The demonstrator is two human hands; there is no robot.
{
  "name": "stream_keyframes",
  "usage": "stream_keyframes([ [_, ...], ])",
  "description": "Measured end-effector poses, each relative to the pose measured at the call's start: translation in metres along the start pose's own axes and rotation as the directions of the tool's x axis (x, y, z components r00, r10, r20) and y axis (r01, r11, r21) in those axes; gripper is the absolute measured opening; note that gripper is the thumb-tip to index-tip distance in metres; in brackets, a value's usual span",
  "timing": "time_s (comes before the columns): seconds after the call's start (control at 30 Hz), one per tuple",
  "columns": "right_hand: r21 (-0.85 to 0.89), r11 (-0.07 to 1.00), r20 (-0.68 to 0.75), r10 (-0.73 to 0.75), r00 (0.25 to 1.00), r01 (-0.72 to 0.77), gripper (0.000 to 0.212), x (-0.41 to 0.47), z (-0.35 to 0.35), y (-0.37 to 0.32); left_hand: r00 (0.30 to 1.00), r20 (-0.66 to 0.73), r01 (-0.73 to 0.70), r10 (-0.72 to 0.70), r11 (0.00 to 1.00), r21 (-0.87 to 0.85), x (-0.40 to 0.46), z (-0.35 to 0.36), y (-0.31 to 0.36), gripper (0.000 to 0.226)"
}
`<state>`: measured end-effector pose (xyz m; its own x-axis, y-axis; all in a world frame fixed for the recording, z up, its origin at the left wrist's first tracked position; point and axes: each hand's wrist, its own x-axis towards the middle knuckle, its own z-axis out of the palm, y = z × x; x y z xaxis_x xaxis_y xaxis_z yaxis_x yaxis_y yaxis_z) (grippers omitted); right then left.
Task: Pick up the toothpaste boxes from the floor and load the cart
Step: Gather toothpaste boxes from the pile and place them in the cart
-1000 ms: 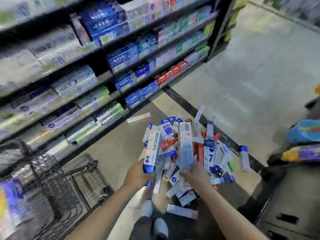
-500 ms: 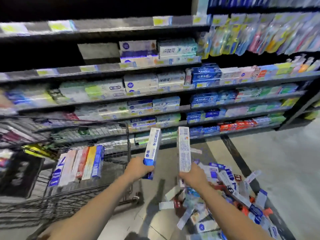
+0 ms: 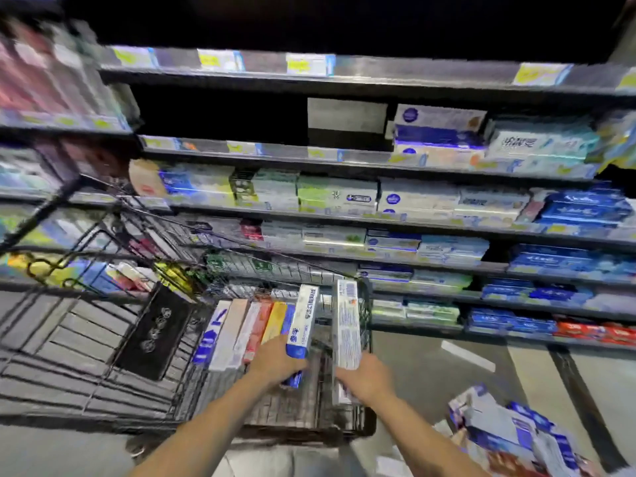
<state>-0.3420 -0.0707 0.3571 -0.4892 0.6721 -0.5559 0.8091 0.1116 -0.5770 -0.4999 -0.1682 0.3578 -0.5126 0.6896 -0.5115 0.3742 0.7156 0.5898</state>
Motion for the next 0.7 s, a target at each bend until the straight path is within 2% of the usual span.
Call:
stream_keyframes([
  [0.13,0.081,0.987,0.129,0.13,0.983,-0.141,0.031,0.047,0.038,-0.013,0.993,0.091,0.077,-0.074,0.997,-0.03,0.059,-0.005,-0.044,0.043],
  [0.2,0.108,0.971,0.164,0.192,0.967,-0.212,0.034,0.069,0.058,-0.011,0.984,0.126,0.123,-0.123,0.992,0.011,0.087,-0.001,-0.066,0.041],
  [0.27,0.089,0.958,0.179,0.253,0.951,-0.272,0.037,0.084,0.071,-0.012,0.973,0.185,0.131,-0.139,0.99,0.055,0.106,0.004,-0.076,0.036],
  [0.33,0.02,0.943,0.212,0.321,0.923,-0.333,0.043,0.099,0.08,-0.009,0.954,0.252,0.141,-0.159,0.986,0.089,0.125,0.013,-0.086,0.04],
  [0.4,-0.01,0.937,0.203,0.343,0.917,-0.348,0.054,0.115,0.09,-0.003,0.933,0.311,0.154,-0.184,0.981,0.116,0.142,0.023,-0.096,0.048],
  [0.5,-0.032,0.912,0.191,0.407,0.893,-0.408,0.082,0.147,0.108,0.009,0.917,0.341,0.189,-0.209,0.978,0.091,0.171,0.045,-0.108,0.056],
  [0.57,-0.1,0.904,0.193,0.427,0.883,-0.415,0.074,0.17,0.119,0.015,0.921,0.306,0.229,-0.241,0.971,0.074,0.191,0.06,-0.115,0.06],
  [0.63,-0.119,0.91,0.184,0.414,0.892,-0.398,0.052,0.188,0.129,0.019,0.926,0.259,0.27,-0.275,0.961,0.054,0.209,0.073,-0.119,0.055],
  [0.7,-0.109,0.91,0.181,0.414,0.892,-0.4,0.044,0.206,0.138,0.021,0.925,0.252,0.294,-0.284,0.956,0.0,0.224,0.082,-0.12,0.034],
])
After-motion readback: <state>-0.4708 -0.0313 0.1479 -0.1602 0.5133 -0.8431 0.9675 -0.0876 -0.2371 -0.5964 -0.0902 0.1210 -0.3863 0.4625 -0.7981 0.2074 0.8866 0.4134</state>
